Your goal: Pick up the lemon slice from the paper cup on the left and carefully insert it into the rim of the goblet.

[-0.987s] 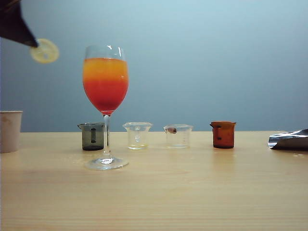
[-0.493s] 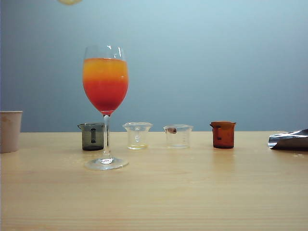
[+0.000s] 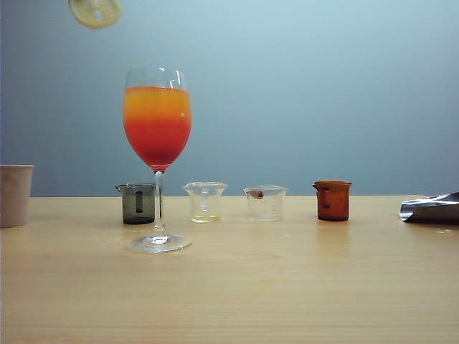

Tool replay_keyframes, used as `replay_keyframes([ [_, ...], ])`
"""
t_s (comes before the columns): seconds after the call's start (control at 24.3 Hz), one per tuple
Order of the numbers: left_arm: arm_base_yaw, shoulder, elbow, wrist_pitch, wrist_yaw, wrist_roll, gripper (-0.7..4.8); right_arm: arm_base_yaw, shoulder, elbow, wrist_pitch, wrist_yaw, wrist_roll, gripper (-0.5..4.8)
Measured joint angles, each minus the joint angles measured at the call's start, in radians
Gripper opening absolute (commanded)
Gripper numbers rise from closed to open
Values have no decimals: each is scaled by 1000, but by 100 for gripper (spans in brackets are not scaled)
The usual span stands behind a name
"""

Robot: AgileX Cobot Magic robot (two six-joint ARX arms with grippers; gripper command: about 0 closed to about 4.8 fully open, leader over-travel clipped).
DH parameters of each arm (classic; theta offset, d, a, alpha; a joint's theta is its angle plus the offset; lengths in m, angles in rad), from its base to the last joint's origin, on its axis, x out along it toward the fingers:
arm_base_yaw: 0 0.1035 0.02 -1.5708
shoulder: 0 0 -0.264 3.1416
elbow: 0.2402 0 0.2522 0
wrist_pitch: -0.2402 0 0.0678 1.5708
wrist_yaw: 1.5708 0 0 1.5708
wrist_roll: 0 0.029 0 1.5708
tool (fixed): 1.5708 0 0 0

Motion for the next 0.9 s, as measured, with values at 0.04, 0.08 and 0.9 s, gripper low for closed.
replay_keyframes([
  [0.04,0,0,-17,14,0,0,-6,0,11,0,-1,0,-4,-5],
  [0.08,-3,0,-25,21,-1,0,-6,0,13,0,-1,0,-5,-5],
  [0.9,-136,106,-43,127,-68,22,-6,0,43,0,33,-10,-10,-5],
])
